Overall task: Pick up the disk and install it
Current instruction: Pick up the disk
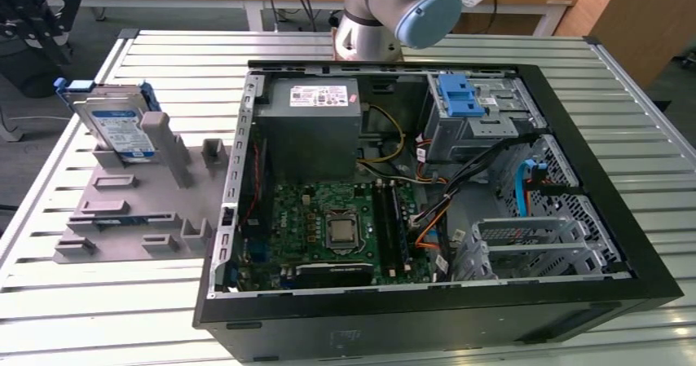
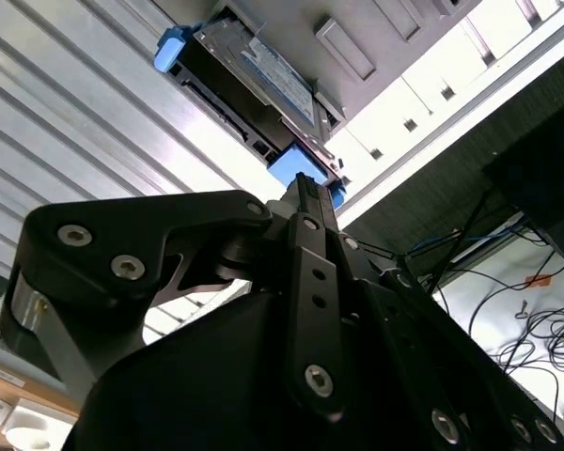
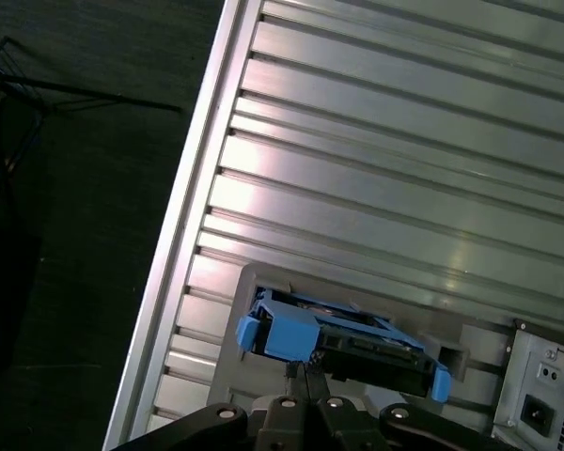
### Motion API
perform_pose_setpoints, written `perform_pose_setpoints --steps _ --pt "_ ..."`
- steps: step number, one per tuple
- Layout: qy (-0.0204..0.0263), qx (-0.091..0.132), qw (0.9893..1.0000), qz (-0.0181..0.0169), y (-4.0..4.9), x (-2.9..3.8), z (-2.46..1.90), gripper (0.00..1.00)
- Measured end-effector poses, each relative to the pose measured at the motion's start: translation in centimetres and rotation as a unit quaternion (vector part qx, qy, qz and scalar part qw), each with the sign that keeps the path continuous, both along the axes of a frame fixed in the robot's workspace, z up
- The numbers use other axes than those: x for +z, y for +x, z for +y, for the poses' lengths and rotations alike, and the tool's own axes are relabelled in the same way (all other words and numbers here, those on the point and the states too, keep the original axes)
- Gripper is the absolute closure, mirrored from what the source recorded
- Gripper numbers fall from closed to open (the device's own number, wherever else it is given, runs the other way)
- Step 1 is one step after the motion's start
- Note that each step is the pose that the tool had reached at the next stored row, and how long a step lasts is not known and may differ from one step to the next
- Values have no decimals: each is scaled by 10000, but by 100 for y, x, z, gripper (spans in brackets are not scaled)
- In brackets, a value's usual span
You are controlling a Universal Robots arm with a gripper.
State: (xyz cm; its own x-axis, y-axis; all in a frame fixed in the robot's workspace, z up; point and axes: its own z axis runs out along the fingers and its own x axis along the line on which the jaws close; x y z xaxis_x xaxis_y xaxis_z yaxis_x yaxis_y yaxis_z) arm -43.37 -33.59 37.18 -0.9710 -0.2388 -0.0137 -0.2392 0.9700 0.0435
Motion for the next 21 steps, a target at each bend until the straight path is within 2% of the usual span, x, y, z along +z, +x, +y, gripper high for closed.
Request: perform_pose_setpoints --steps 10,21 --pt "0 359 9994 0 0 0 0 89" --pt "0 684 9977 0 0 0 0 89"
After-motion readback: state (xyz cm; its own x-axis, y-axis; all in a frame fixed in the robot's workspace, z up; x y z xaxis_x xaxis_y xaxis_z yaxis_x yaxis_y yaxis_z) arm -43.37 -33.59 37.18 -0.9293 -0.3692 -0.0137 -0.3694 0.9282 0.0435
